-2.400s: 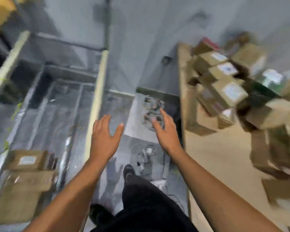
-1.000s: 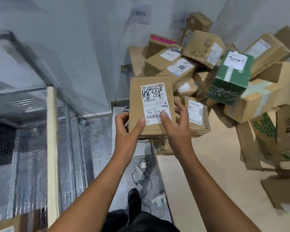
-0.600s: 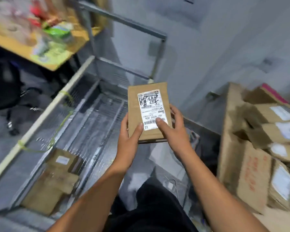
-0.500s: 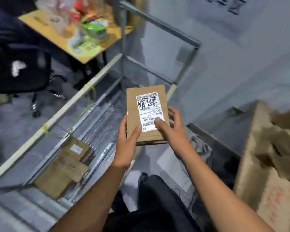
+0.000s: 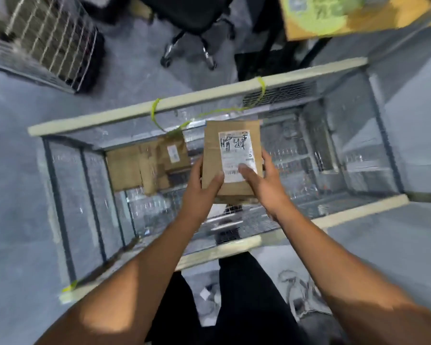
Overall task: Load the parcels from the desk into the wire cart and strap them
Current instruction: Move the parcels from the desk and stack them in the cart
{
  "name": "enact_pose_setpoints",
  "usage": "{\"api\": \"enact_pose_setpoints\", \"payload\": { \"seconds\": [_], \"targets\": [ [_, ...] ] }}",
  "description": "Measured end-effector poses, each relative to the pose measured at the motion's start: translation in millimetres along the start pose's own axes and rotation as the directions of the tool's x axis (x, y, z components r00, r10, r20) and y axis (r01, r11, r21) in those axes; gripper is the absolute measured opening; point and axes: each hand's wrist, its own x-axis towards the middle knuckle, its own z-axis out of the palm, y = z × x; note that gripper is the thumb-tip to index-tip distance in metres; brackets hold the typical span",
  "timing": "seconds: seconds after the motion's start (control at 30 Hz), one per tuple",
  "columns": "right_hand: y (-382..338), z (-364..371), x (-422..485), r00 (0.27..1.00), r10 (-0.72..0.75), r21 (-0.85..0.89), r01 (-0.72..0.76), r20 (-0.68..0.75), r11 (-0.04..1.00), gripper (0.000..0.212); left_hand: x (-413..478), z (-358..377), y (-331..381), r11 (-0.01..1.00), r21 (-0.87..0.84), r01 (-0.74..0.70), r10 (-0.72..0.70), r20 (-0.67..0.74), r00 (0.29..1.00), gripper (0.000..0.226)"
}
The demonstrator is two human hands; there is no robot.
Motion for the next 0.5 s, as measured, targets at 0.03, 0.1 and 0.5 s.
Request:
{"api": "enact_pose_setpoints", "payload": {
  "seconds": [0.03,0.1,0.5],
  "targets": [
    [9.9,-2.8,18.8,1.000,0.016,0.005,-0.016,0.023,1.000,0.110,13.4,5.0,-12.4,1.000,0.018,0.008,-0.008,0.005,1.000,0.067],
    [32.8,-7.4,56.9,0.997,0.060,0.004,-0.060,0.040,0.998,0.110,39.6,11.7,-36.9,0.997,0.072,0.039,-0.042,0.043,0.998,0.071],
    [207.0,45.6,303.2,0.994,0.033,-0.205,-0.011,0.106,0.979,0.097,253.5,-35.9,-222.2,0.645,0.762,0.047,0.194,-0.223,0.955,0.075]
  ]
}}
